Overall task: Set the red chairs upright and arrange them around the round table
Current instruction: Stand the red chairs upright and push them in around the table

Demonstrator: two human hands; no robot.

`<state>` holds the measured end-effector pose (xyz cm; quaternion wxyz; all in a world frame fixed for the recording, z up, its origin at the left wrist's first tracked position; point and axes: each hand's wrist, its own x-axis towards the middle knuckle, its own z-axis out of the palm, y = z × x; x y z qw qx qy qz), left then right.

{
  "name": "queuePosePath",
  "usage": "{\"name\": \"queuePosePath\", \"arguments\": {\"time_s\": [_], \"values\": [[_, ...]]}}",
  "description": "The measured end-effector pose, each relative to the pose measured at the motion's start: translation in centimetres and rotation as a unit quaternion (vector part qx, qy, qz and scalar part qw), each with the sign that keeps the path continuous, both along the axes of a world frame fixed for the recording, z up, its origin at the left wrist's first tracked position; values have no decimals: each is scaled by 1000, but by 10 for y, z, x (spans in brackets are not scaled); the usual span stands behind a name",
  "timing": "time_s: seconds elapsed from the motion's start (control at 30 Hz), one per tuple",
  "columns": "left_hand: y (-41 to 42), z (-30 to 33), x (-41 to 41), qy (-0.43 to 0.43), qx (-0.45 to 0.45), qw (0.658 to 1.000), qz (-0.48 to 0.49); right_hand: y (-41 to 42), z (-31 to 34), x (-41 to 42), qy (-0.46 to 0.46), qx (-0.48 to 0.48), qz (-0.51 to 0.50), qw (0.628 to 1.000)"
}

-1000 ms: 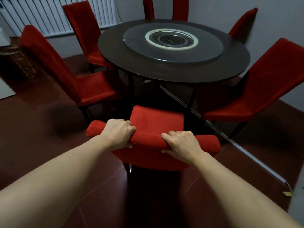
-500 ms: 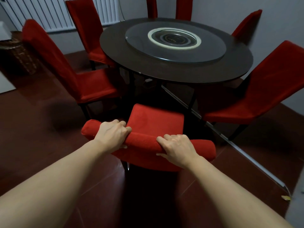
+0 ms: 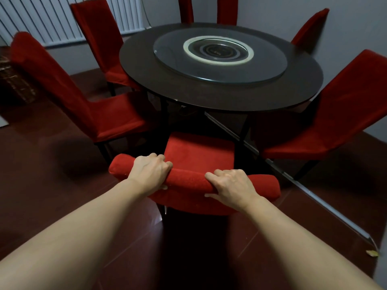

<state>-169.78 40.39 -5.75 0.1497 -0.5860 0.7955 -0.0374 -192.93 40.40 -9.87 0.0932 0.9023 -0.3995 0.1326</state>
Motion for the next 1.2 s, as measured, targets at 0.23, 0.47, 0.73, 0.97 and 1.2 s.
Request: {"name": "queuePosePath", "arguments": {"time_s": [0.23,0.47,0.73,0.97,1.2], "values": [[-25,-7,9,11,-16,1000,-3,-20,-3,8,8,9,-29,1000],[-21,-8,9,24,-23,999,7,-9,2,16,32,45,-105,993],[-7,-8,9,20,-53,998,1,8,17,24,70,118,-160,977],[3,0,11,56,-40,998,-4,24,35,29,88,177,-192,961],[11,20,-2,138,-9,989,-43,50,71,16,58,208,-234,948]]}}
